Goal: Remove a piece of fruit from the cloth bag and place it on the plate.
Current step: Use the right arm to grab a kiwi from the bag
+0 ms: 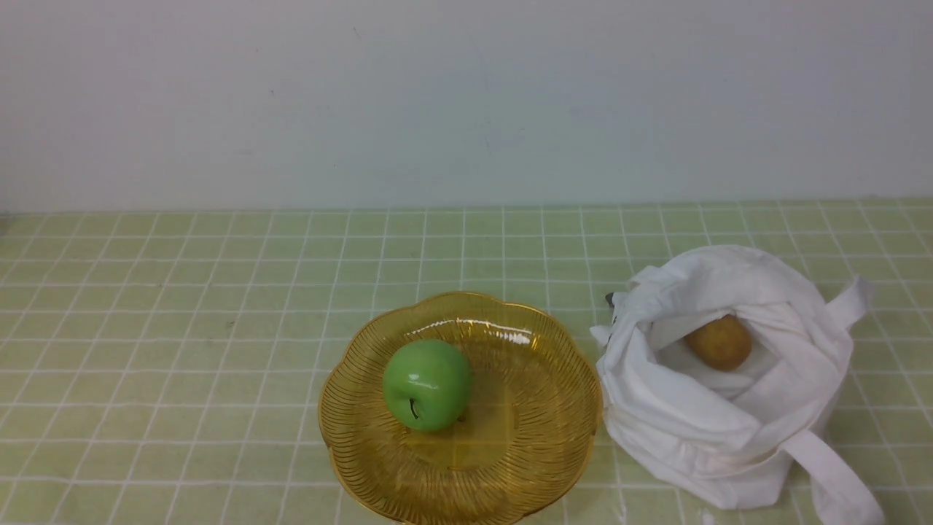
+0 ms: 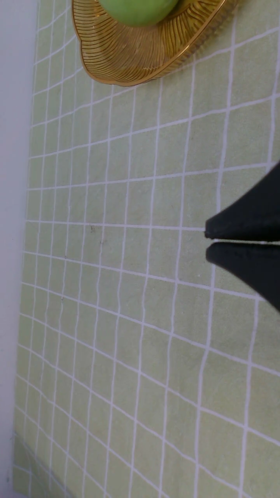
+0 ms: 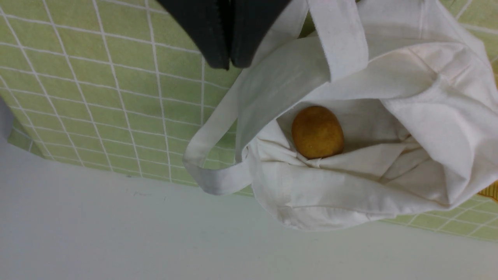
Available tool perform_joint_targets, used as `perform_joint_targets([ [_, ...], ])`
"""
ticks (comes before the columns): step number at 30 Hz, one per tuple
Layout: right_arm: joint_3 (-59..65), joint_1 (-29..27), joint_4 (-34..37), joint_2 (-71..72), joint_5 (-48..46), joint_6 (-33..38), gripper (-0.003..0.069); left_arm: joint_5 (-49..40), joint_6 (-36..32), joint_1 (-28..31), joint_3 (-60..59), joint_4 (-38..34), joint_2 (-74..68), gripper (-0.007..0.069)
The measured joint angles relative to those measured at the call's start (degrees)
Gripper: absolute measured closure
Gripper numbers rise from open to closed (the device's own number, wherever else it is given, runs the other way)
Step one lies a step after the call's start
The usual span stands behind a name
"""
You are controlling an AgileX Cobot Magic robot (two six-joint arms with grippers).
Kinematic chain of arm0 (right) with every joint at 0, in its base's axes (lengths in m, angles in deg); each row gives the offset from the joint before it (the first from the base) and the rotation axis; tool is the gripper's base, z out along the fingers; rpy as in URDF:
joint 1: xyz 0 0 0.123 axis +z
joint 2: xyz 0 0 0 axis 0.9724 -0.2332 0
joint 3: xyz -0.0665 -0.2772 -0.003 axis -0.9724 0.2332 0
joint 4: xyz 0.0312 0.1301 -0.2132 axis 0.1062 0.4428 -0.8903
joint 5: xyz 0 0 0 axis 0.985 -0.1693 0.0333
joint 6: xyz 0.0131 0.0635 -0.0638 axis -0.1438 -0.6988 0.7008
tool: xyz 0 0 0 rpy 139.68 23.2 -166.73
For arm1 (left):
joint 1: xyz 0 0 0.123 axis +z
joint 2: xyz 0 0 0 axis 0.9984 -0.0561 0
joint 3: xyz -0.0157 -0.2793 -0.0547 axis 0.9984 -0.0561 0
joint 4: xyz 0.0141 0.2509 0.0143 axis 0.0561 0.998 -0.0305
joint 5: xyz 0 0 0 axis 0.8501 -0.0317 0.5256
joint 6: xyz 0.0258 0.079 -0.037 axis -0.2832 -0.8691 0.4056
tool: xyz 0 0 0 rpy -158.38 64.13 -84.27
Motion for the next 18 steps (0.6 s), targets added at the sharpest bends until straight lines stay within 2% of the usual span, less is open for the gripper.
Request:
perform_joint_targets([
  [14, 0.0, 0.0, 0.7, 0.0, 0.0, -0.8, 0.0673, 0.0, 0.0, 0.0, 0.0, 0.0, 0.0, 0.0632],
  [18, 0.1, 0.0, 11.7, 0.0, 0.7, -7.2, 0.0673, 0.0, 0.0, 0.0, 0.0, 0.0, 0.0, 0.0632],
])
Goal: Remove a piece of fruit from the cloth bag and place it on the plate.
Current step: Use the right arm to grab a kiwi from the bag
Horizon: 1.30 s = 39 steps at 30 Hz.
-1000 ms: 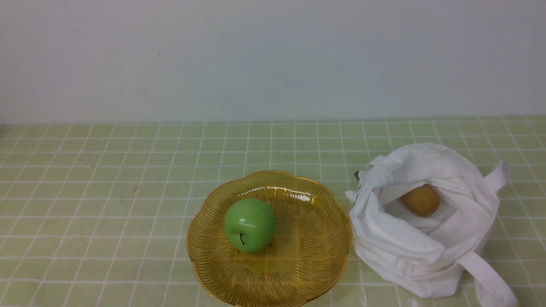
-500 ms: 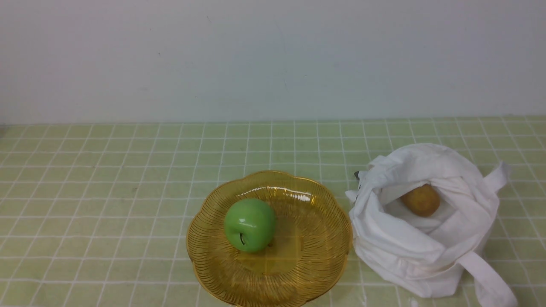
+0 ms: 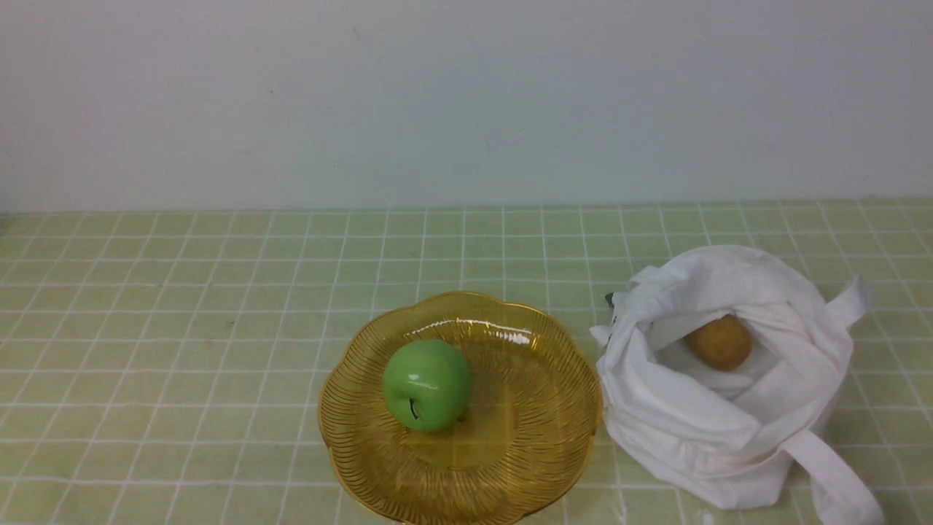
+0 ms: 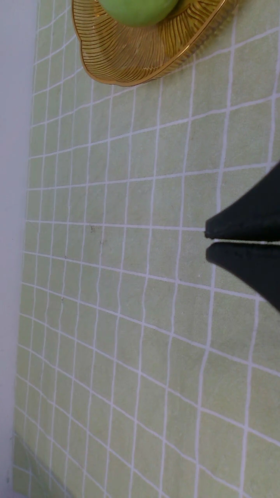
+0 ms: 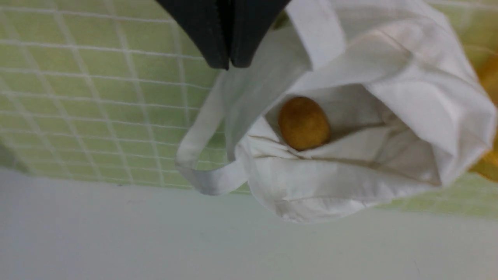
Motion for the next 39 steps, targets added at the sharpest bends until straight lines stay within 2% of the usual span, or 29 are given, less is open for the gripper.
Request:
perform_joint_targets([
  [3, 0.1, 0.0, 18.3, 0.0, 1.5, -8.3, 0.0673, 0.0, 0.0, 0.0, 0.0, 0.0, 0.0, 0.0632],
  [4, 0.1, 0.0, 22.8, 0.0, 1.7, -10.0, 0.0673, 0.0, 0.0, 0.0, 0.0, 0.0, 0.0, 0.0632],
  [6, 0.1, 0.0, 26.6, 0.0, 1.9, -10.7, 0.0673, 0.0, 0.0, 0.0, 0.0, 0.0, 0.0, 0.0632],
  [7, 0.1, 0.0, 31.9, 0.0, 2.3, -11.3, 0.0673, 0.0, 0.0, 0.0, 0.0, 0.0, 0.0, 0.0632],
  [9, 0.1, 0.0, 35.9, 0.0, 2.4, -11.5, 0.0673, 0.0, 0.0, 0.0, 0.0, 0.0, 0.0, 0.0632],
  [13, 0.0, 0.0, 38.4, 0.0, 1.0, -9.3, 0.0673, 0.0, 0.0, 0.0, 0.0, 0.0, 0.0, 0.0632],
  [15, -0.4, 0.0, 38.6, 0.0, -1.0, -5.5, 0.0673, 0.0, 0.0, 0.0, 0.0, 0.0, 0.0, 0.0632],
  [17, -4.6, 0.0, 38.6, 0.0, -5.9, 2.4, 0.0673, 0.0, 0.0, 0.0, 0.0, 0.0, 0.0, 0.0632],
  [19, -7.6, 0.0, 38.2, 0.0, -7.2, 5.8, 0.0673, 0.0, 0.0, 0.0, 0.0, 0.0, 0.0, 0.0632],
  [20, -12.8, 0.0, 37.0, -0.9, -9.3, 9.6, 0.0673, 0.0, 0.0, 0.0, 0.0, 0.0, 0.0, 0.0632],
  [21, -13.3, 0.0, 36.7, -1.4, -9.5, 10.2, 0.0673, 0.0, 0.0, 0.0, 0.0, 0.0, 0.0, 0.0632],
  [22, -19.0, 0.0, 32.8, -5.0, -13.2, 11.8, 0.0673, 0.0, 0.0, 0.0, 0.0, 0.0, 0.0, 0.0632],
  [25, -27.2, 0.0, 22.5, -15.6, -22.5, 11.0, 0.0673, 0.0, 0.0, 0.0, 0.0, 0.0, 0.0, 0.0632],
  [28, -32.0, 0.0, 12.5, -26.3, -29.6, 5.7, 0.0673, 0.0, 0.0, 0.0, 0.0, 0.0, 0.0, 0.0632],
  [32, -35.4, 0.0, 5.3, -37.4, -34.0, 0.3, 0.0669, 0.0, 0.0, 0.0, 0.0, 0.0, 0.0, 0.0632],
  [36, -37.7, 0.0, 4.6, -45.7, -35.7, -1.1, 0.0666, 0.0, 0.0, 0.0, 0.0, 0.0, 0.0, 0.0632],
  [39, -41.0, 0.1, 7.5, -56.0, -36.5, 1.0, 0.0649, 0.0, 0.0, 0.0, 0.0, 0.0, 0.0, 0.0632],
])
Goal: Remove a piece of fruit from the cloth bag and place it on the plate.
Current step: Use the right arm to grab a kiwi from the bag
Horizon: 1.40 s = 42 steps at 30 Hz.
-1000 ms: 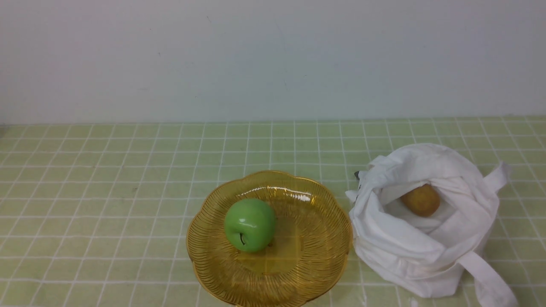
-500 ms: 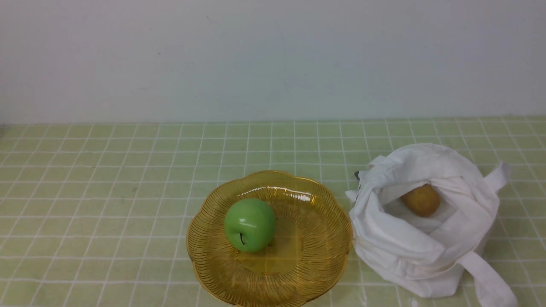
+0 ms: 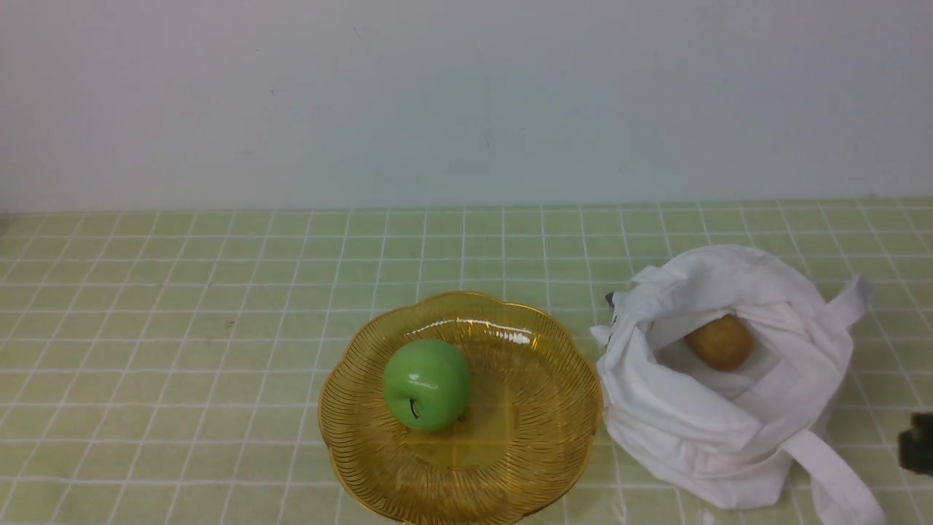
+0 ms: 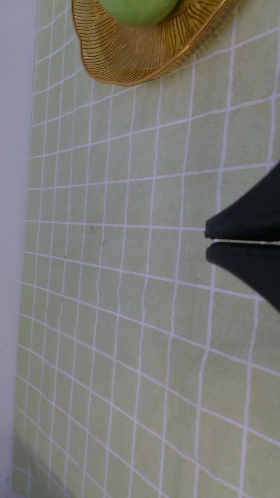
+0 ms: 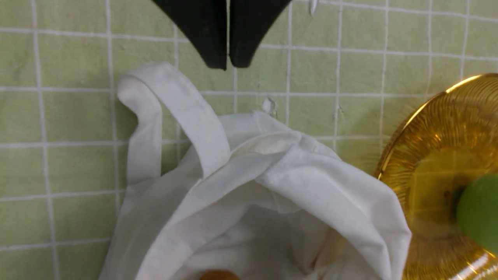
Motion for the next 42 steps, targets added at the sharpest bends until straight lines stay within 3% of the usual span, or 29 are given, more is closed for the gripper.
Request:
perform_joint_targets([
  [5, -4.7, 4.3, 1.8, -11.0, 2.2, 3.1, 0.0585, 0.0, 0.0, 0.0, 0.0, 0.0, 0.0, 0.0632],
  [10, -11.2, 11.0, -4.8, -20.4, 4.7, 2.7, 0.0484, 0.0, 0.0, 0.0, 0.0, 0.0, 0.0, 0.0632],
  [15, -20.1, 15.9, -17.9, -31.0, 6.6, -7.0, 0.0328, 0.0, 0.0, 0.0, 0.0, 0.0, 0.0, 0.0632],
  [21, -25.1, 16.0, -27.5, -40.2, 9.4, -19.5, 0.0186, 0.0, 0.0, 0.0, 0.0, 0.0, 0.0, 0.0632],
  [24, -26.5, 16.0, -29.3, -43.8, 9.6, -22.4, 0.0142, 0.0, 0.0, 0.0, 0.0, 0.0, 0.0, 0.0632],
  [42, -28.6, 16.0, -31.0, -53.3, 16.6, -23.4, 0.0124, 0.0, 0.0, 0.0, 0.0, 0.0, 0.0, 0.0632],
])
